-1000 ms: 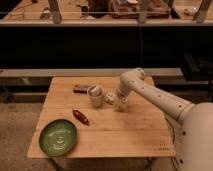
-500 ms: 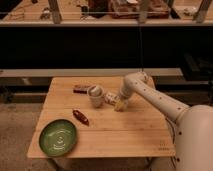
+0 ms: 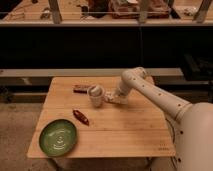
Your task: Place the bottle in the ceramic bowl
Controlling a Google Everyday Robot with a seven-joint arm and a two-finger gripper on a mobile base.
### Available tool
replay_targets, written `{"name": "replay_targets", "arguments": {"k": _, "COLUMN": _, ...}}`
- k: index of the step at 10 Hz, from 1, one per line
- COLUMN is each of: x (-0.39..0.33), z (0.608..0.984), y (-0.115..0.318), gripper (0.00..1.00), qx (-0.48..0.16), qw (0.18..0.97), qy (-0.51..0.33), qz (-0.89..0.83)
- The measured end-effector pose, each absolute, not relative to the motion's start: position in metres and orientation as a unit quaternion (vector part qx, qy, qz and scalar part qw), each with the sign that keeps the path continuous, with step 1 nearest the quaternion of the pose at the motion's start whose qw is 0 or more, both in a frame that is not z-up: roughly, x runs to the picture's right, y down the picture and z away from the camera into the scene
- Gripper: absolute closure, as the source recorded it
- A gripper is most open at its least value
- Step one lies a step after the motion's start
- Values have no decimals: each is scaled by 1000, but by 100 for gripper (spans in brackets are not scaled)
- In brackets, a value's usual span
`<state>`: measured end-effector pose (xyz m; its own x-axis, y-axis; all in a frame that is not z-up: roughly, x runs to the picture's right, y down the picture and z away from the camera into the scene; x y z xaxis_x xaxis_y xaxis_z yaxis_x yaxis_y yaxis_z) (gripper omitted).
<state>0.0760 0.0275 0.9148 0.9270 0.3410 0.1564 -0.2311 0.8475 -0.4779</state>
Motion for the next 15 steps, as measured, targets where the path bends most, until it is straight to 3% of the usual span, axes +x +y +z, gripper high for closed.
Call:
{"name": "replay_targets", "arguments": {"k": 2, "x": 59, "z": 882, "y": 10, "gripper": 91, "qx": -228, "qw": 957, "qy": -126, "qz": 125}}
{"name": "replay_targets", "arguments": {"k": 3, "x": 47, "z": 864, "y": 3, "gripper": 94, "qx": -226, "qw": 959, "qy": -131, "qz": 110}}
{"name": "replay_targets", "arguments": {"k": 7, "x": -25, "z": 788, "y": 8, "gripper": 94, "qx": -206, "qw": 964, "qy": -166, "qz": 25}}
{"name": "replay_targets", "arguments": {"k": 15, "x": -156, "z": 733, "y": 78, "gripper": 94, "qx": -149, "qw": 961, "qy": -216, "qz": -83}}
